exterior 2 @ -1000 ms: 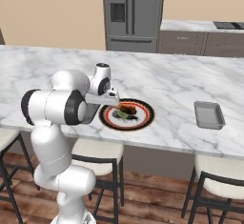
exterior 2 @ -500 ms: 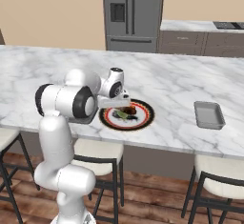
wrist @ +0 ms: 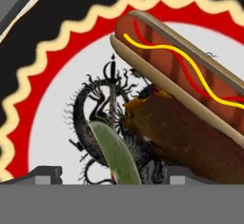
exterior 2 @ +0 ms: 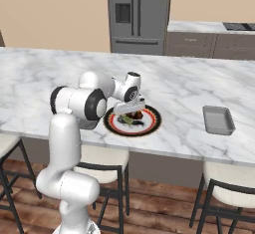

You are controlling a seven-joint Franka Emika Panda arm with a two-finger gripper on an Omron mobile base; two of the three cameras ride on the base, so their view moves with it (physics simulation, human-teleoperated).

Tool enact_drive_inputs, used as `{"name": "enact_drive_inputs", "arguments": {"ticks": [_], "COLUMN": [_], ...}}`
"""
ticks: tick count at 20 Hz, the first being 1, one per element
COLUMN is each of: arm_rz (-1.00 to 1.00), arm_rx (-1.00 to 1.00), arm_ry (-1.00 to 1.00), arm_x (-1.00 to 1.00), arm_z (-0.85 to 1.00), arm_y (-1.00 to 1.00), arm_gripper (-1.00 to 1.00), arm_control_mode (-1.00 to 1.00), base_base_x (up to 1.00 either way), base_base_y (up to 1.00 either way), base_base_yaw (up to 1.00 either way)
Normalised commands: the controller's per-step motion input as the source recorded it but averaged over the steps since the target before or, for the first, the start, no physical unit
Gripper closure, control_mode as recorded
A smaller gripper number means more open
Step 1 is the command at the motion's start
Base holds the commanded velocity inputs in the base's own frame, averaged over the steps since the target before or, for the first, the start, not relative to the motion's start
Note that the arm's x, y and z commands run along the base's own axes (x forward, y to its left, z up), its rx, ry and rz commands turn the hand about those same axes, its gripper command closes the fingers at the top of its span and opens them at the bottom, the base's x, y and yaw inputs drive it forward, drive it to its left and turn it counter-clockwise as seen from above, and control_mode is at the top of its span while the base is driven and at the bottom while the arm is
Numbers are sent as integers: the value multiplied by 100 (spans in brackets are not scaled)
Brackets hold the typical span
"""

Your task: Place one cooked food and one vegetable from the large plate to each tupperware container.

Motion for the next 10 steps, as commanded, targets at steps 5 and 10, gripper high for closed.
{"name": "enact_drive_inputs", "arguments": {"ticks": [5, 10], "arm_rz": [17, 12], "arm_rx": [0, 0], "arm_ry": [1, 4], "arm_x": [0, -43], "arm_z": [-32, -32], "arm_y": [-6, 0], "arm_gripper": [-100, -100], "arm_control_mode": [-100, -100], "base_base_x": [0, 0], "base_base_y": [0, 0], "base_base_yaw": [0, 0]}}
